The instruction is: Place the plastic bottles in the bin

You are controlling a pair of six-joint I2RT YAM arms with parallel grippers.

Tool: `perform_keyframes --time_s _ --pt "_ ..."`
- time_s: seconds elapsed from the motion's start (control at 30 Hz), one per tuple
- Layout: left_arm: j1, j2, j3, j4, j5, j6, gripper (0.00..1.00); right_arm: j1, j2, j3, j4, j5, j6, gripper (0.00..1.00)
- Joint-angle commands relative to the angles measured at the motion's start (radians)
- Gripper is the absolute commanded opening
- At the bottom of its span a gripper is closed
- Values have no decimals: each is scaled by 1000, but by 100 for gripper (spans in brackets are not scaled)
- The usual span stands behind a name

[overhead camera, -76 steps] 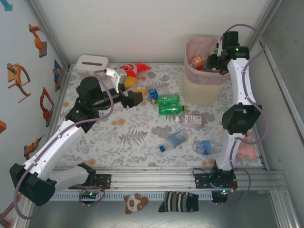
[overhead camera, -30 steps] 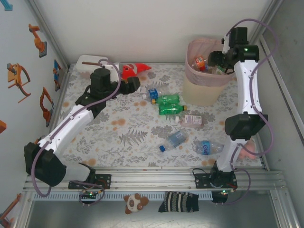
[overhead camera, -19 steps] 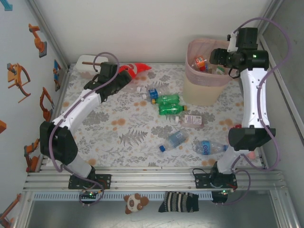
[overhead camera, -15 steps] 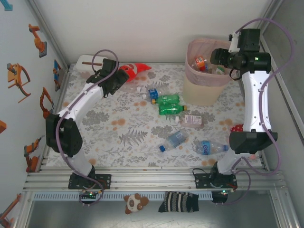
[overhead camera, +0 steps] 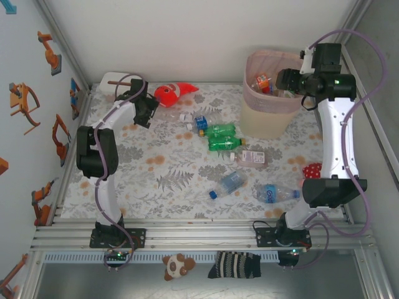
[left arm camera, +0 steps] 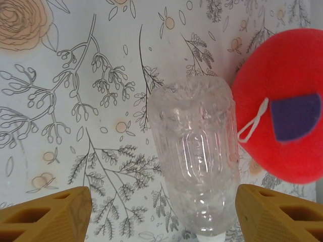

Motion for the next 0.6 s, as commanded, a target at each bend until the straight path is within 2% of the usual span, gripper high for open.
perform_keyframes --time_s 0.0,0.33,0.57 --pt "17 21 42 22 52 -66 75 -1 -30 -15 16 6 3 77" --pt "41 148 91 162 154 -148 75 -1 -24 -19 16 8 -10 77" --pt "41 226 157 74 170 -180 72 -1 -12 -18 17 11 -15 77"
